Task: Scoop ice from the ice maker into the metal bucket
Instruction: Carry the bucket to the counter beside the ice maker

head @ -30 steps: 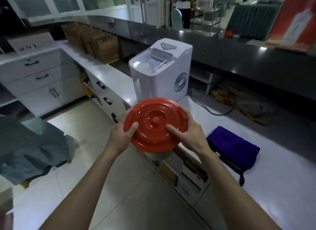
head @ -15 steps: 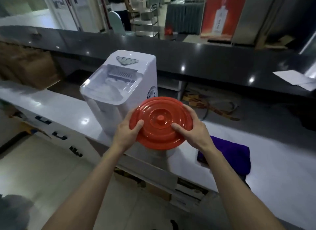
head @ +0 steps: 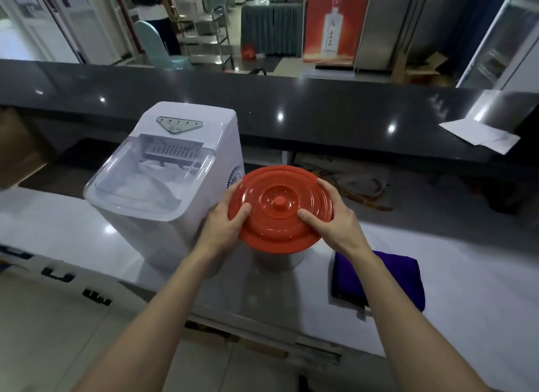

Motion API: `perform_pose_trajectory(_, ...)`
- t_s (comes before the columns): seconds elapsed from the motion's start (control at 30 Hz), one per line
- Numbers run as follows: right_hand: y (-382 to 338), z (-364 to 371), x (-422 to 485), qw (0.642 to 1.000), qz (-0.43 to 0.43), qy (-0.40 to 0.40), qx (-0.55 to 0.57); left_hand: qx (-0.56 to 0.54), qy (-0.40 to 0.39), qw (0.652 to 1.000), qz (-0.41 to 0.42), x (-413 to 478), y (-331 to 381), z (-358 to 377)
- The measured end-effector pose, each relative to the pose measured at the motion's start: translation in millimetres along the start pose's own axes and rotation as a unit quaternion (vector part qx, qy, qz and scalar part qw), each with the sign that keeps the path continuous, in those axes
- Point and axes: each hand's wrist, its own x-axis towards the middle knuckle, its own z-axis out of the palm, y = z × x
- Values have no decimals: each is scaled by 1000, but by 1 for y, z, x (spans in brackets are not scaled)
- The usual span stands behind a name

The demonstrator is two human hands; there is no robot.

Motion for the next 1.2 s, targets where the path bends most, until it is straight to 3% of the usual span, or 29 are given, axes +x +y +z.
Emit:
perform_pose_trajectory(0.47,20,15,25,999,24,-7,22,-36,-17,999,-15,22,-24,15)
perform_pose_trajectory(0.83,16,5,27,998,60,-21,-7,26,-29,999,-7,32,-22,12)
perform_pose_trajectory(1.2,7,3,14,996,40,60,-55,18,-18,1000,-2,22,-23,3)
